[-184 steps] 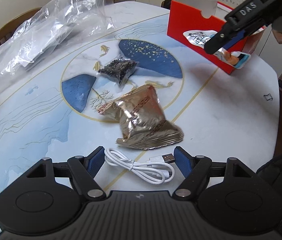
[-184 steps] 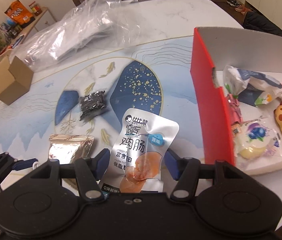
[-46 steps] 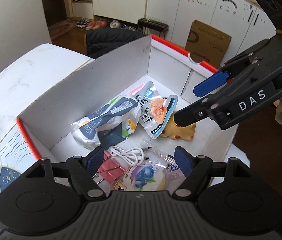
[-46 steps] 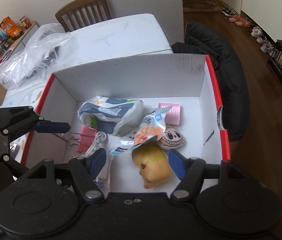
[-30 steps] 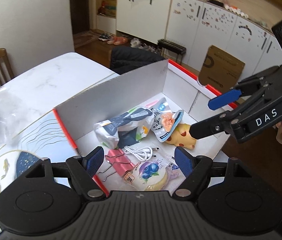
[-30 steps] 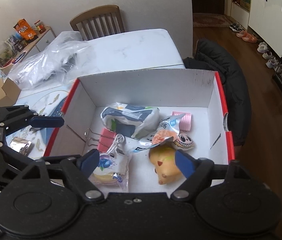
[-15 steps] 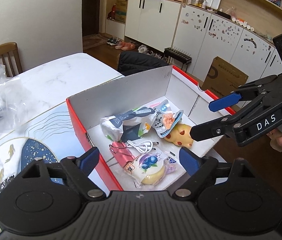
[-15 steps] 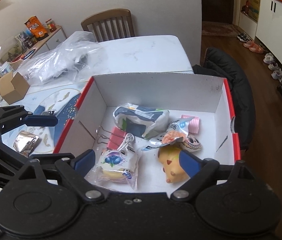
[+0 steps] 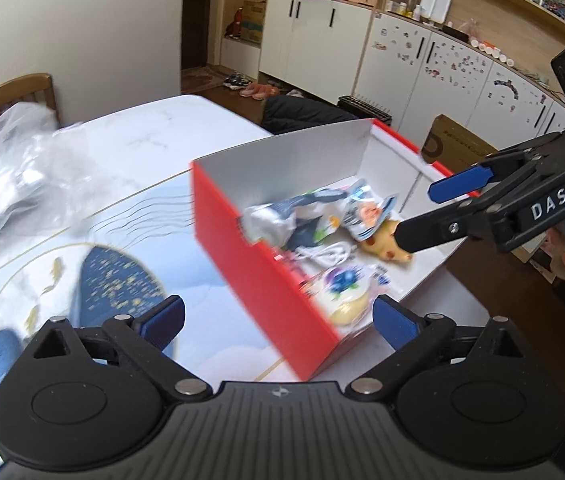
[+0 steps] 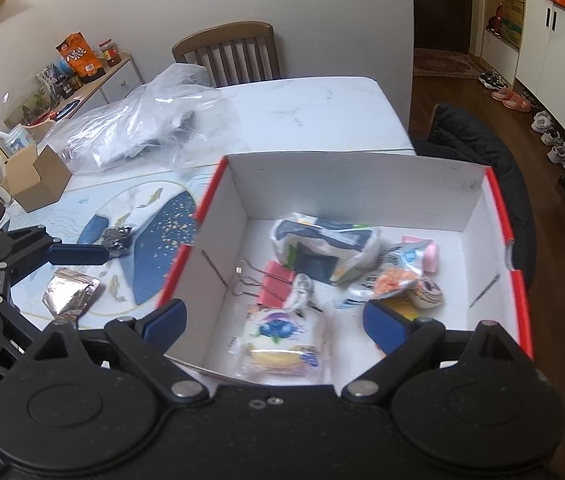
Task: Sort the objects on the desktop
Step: 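Move both tools back over the gold foil bag and black bead packet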
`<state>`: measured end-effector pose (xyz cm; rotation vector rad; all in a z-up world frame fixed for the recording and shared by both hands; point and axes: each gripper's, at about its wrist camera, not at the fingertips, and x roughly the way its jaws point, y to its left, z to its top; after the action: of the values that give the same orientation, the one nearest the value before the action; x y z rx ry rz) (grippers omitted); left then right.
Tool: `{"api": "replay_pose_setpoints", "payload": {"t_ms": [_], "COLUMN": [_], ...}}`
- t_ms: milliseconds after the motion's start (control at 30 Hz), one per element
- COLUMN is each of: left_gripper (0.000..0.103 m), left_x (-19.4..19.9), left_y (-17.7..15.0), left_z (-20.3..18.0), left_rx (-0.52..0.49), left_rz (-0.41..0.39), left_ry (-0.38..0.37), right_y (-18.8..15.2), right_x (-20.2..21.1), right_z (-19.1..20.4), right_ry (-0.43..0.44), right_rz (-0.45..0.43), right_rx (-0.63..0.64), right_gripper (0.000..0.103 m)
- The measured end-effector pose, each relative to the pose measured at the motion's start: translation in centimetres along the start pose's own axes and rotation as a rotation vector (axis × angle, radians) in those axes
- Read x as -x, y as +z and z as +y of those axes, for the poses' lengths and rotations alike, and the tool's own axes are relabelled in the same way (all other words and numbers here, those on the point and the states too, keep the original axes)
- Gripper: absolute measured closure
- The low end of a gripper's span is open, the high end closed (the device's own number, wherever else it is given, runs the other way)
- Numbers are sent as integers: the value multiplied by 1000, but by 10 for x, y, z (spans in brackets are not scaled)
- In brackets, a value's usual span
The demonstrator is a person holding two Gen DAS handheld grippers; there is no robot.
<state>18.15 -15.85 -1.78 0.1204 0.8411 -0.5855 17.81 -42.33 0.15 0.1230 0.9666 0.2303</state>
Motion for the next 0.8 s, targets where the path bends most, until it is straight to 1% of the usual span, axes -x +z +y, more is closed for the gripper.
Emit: {"api": "replay_pose_setpoints", "payload": {"t_ms": [367, 500, 800], "left_gripper": [2, 2, 2], "left_x": [32, 38, 46], "left_y": [-34, -47, -74], "left_z": [60, 79, 117], "left_rx": [42, 53, 124], "left_rz": [20, 33, 57], "left_ry": [64, 97, 176], "right_y": [12, 20, 35], "right_x": [-24, -38, -76], "right_z": [63, 89, 144], "right_ry": [4, 14, 38], "right_rz": [17, 21, 45], "right_rx": [24, 41, 95], "right_gripper": [8, 8, 8]}}
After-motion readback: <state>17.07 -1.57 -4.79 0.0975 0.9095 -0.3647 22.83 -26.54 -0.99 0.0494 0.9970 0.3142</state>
